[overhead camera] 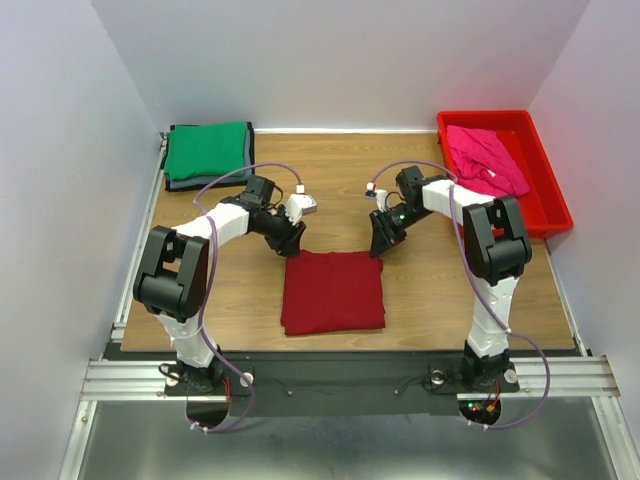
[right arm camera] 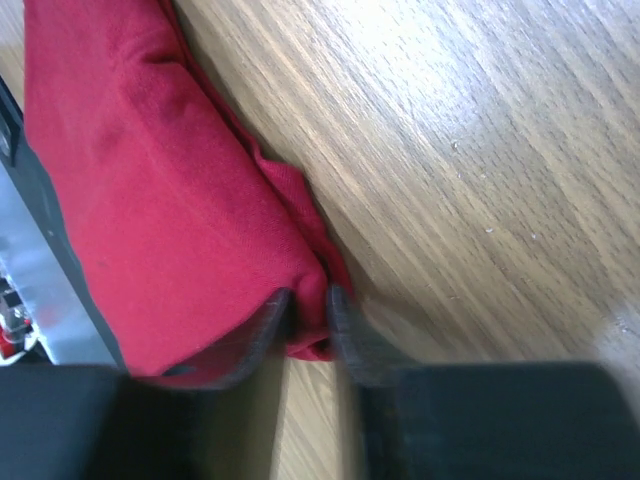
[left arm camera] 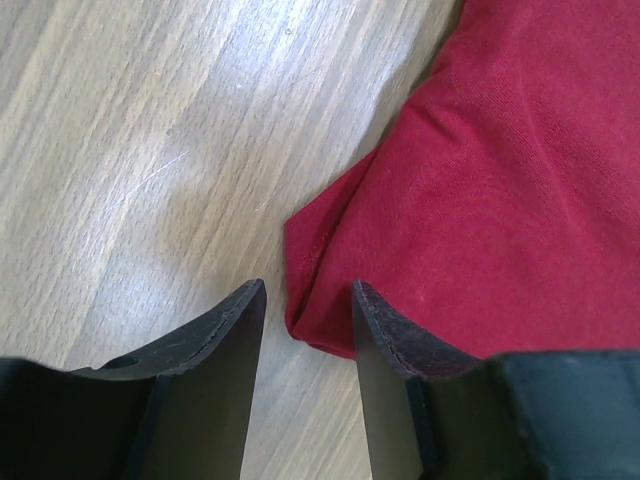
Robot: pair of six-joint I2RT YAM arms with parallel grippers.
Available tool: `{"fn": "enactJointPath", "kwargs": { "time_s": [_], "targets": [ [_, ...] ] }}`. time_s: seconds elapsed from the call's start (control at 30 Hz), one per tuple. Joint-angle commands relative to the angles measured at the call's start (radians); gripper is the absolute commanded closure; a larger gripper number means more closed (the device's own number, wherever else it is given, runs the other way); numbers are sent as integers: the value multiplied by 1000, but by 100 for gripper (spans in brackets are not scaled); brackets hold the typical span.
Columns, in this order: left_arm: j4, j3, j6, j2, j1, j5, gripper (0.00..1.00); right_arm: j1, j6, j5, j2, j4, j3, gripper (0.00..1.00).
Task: Fold and stack the t-shirts
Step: Fold the tshirt
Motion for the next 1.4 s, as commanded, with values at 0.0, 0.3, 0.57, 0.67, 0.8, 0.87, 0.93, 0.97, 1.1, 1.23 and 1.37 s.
{"fn": "enactJointPath", "kwargs": {
  "time_s": [0.0, 0.3, 0.57, 0.67, 0.8, 0.87, 0.93, 0.97, 1.1, 1.23, 1.37],
  "targets": [
    [-21, -5, 23, -2, 2, 10, 52, 6, -11, -17, -30, 17, -3, 77],
    [-55, 18, 22, -17, 13, 24, 96, 6, 6, -10, -109, 15, 2, 99],
    [-36, 47, 19, -77, 36, 24, 100, 3, -5, 53, -177, 12, -39, 99],
    [-17, 50, 17, -59, 42, -2, 100, -9, -14, 70, -162, 21, -46, 99],
    [2, 62, 20, -7, 65, -11, 100, -49, -9, 93, -105, 60, -23, 99],
    [10, 76, 20, 30, 68, -13, 100, -50, 1, 102, -56, 86, -1, 99],
    [32, 97, 5, 68, 70, -25, 100, -50, 12, 99, -18, 110, 37, 99],
    [39, 108, 2, 84, 68, -28, 100, -50, 18, 98, -1, 118, 49, 99],
    [42, 188, -7, 165, 71, -51, 100, -55, 44, 147, 59, 162, 97, 99],
    [28, 274, -14, 237, 82, -68, 100, -76, 52, 200, 130, 182, 172, 99],
    [23, 352, -18, 292, 97, -74, 100, -89, 61, 236, 194, 182, 302, 99]
  ]
}}
